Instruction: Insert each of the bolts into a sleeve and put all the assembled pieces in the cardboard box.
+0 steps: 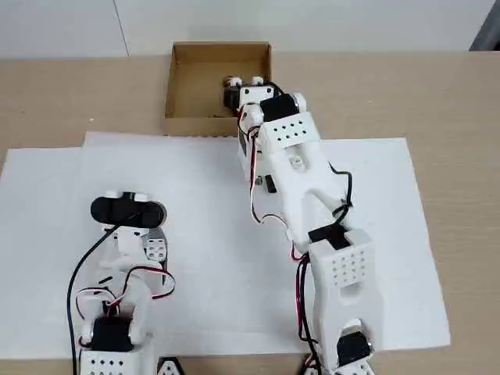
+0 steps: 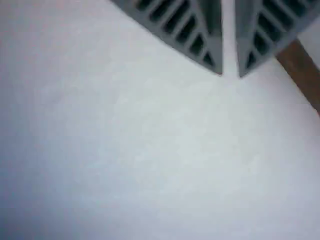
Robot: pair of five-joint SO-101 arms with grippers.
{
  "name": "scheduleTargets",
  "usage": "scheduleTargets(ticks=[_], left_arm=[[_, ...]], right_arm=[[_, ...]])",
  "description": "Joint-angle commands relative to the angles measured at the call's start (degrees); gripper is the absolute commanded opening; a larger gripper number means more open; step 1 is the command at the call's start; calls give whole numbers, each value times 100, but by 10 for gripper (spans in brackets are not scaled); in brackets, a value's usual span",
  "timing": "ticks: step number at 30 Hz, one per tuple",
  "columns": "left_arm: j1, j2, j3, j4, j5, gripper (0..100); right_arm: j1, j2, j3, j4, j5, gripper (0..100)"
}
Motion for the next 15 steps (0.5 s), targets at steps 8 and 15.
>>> scheduleTargets(ticks=[8,15], left_arm=[[-18,-44,-31,-62,-9,6],[-18,-44,-31,-62,-9,6]], right_arm=[[224,488,0,-453,-26,140],[233,620,0,-444,-26,25]])
